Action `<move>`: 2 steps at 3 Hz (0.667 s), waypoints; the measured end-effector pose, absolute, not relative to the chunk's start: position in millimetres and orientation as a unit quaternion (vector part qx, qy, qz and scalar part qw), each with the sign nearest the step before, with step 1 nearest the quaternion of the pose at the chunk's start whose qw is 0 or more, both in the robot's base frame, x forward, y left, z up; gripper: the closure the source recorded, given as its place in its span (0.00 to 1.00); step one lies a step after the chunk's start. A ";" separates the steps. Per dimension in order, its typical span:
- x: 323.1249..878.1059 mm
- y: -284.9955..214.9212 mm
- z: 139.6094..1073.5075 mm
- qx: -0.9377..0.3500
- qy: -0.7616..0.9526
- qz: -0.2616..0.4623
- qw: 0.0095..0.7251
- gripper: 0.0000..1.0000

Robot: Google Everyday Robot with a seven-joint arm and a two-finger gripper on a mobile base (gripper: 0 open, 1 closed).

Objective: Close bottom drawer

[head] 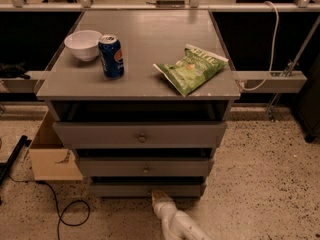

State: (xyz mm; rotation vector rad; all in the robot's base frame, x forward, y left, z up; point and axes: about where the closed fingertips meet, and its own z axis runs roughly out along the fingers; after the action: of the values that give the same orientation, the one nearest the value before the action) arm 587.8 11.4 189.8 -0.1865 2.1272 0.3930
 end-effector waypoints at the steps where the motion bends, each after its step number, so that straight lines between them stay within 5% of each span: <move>1: 587.8 11.4 189.8 -0.076 0.867 0.160 0.466 0.35; 2: 587.8 11.4 189.8 -0.076 0.867 0.160 0.466 0.04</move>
Offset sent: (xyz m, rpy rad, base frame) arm 0.0000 0.0000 0.0000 0.0000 0.0000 0.0000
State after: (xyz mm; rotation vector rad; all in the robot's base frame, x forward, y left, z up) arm 587.8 11.4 189.8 -0.1866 2.1272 0.3930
